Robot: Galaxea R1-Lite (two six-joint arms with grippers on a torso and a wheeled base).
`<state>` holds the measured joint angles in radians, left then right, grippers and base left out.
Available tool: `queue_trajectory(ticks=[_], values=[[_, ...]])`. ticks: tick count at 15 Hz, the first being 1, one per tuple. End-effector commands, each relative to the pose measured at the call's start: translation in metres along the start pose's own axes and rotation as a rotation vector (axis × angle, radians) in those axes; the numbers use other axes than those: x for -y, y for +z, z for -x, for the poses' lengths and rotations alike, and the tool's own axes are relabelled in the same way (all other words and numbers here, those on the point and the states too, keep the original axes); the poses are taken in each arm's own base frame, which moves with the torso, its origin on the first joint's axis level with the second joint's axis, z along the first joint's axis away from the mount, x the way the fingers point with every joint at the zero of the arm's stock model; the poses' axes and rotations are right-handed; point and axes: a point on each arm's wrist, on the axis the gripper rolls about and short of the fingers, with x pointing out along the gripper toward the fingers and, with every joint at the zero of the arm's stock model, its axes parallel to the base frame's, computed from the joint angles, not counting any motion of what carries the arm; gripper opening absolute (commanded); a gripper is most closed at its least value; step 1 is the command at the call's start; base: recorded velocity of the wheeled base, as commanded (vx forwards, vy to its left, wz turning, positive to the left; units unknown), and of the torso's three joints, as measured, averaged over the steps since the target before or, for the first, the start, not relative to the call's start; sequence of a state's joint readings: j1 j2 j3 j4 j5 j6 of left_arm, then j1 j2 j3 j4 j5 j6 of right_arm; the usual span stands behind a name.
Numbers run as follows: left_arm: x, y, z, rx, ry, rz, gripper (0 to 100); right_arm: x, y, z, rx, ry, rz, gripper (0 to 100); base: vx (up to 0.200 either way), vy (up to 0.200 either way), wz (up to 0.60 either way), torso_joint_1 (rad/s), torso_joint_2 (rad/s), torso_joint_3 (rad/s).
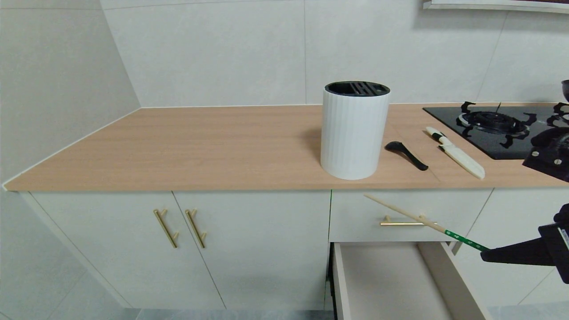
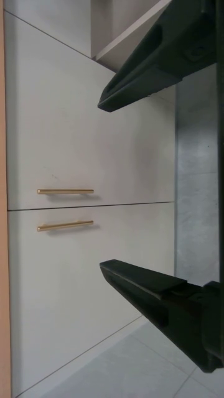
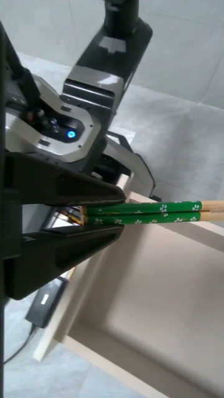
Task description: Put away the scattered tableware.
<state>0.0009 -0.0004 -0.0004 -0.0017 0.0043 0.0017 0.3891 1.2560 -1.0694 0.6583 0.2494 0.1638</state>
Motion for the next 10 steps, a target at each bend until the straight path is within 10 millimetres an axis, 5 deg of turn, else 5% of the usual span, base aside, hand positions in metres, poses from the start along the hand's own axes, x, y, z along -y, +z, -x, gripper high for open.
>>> queue_trajectory(ticks=[1,10], values=[[0.0,0.0,0.0,-0.001,0.001,0.0,100,0.002,-0.001,-0.007,-0.025,-0.003,-0.006,0,0.0,0.0,0.0,-0.095,0.21,0.129],[0.0,0.0,0.0,-0.001,0.001,0.0,100,0.004,0.0,-0.017,-0.063,-0.011,-0.012,0,0.0,0.0,0.0,-0.156,0.44,0.272]])
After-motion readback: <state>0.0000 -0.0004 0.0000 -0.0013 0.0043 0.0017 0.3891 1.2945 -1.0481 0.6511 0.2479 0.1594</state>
